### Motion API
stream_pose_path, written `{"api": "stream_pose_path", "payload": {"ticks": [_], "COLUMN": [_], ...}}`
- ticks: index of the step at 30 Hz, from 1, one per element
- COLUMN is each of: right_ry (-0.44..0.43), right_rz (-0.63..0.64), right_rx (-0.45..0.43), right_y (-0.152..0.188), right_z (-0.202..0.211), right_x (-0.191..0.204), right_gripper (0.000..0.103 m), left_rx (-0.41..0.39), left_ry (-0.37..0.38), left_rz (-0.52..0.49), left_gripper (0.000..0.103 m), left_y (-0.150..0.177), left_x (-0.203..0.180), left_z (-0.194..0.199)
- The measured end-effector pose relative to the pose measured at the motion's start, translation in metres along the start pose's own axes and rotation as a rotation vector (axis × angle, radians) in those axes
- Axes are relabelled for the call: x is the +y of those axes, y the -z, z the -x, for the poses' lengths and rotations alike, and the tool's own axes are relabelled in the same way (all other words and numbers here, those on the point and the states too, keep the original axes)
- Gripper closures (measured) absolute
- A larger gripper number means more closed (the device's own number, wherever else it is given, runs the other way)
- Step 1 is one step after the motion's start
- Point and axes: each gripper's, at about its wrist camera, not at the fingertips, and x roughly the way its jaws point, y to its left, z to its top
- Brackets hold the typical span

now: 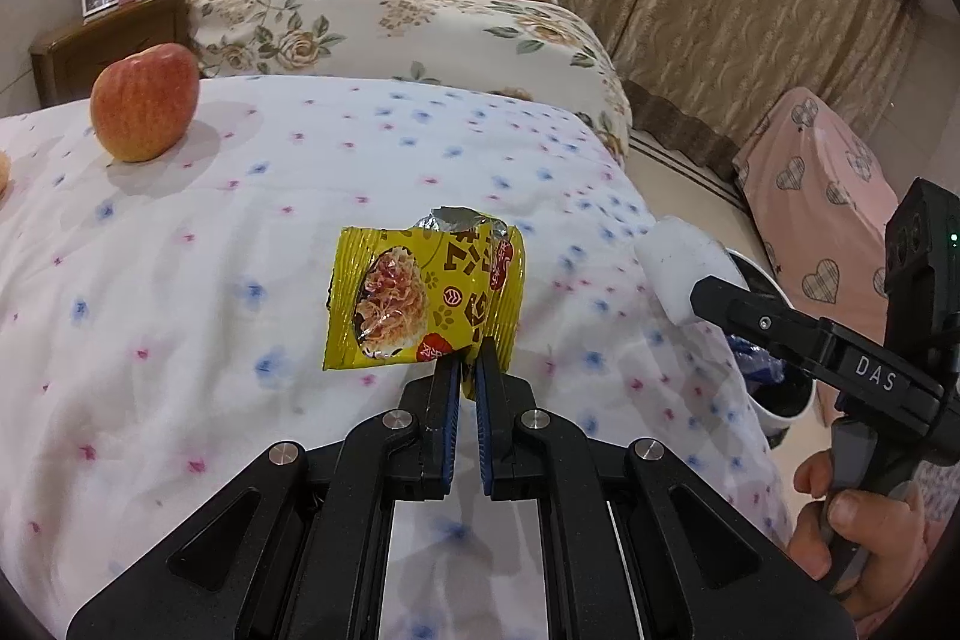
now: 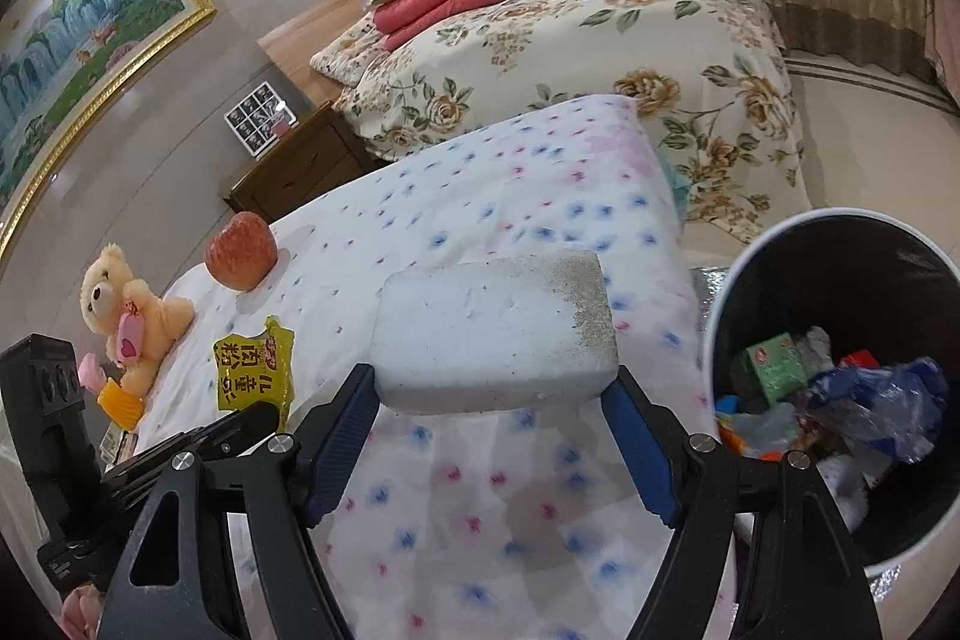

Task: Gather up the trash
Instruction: 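Carry the yellow packet and white foam block over the trash bin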

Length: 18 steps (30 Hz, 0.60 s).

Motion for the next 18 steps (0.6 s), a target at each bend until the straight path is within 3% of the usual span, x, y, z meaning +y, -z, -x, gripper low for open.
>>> {"api": "stream_pose_path", "payload": {"ticks": [18], "right_ry": [0.029], "right_rz": [-0.062], "right_rx": [-0.053], "right_y": [0.011], "right_z": [0.037], "right_x": [-0.034], "right_gripper": [0.026], "left_rx": [0.018], "left_ry": [0.045], "left_rz": [-0.095], "left_gripper": [0.098], "left_y": [0.011], "left_x": [-0.053], "left_z": [0.002]}}
